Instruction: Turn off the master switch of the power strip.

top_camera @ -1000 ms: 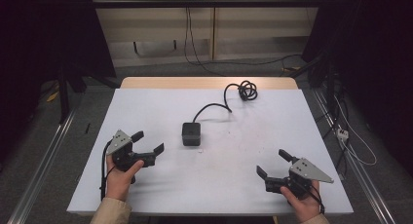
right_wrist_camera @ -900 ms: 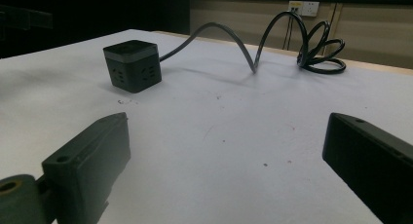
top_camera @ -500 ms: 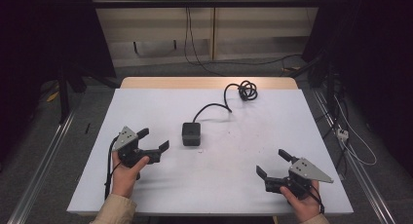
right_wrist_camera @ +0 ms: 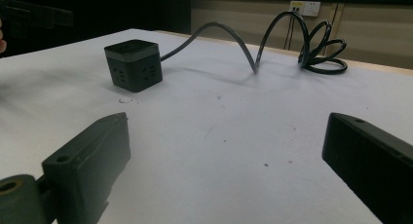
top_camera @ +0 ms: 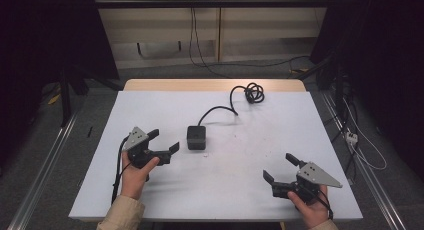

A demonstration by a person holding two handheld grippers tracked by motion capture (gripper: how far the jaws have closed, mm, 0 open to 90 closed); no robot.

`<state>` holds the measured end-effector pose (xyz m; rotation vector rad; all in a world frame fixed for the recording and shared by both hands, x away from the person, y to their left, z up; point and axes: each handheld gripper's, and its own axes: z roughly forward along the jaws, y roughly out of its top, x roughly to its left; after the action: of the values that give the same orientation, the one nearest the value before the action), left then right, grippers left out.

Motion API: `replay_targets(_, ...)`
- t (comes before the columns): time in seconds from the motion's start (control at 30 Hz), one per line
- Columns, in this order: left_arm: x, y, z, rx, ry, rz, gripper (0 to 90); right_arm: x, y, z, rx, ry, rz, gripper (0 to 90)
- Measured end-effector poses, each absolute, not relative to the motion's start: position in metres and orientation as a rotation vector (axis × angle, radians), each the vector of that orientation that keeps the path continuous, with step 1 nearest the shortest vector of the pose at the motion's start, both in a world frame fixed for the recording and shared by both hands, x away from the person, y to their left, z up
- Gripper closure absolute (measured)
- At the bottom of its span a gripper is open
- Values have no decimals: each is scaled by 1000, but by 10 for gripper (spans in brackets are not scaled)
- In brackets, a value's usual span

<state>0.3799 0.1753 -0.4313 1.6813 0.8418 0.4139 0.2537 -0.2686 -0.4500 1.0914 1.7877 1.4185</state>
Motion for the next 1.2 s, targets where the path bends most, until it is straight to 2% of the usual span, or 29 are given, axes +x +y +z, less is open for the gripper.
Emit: replay_targets(1.2, 394, 152, -428, 1708, 816, 399, 91, 254, -269, -450, 1087, 1790, 1419, 31)
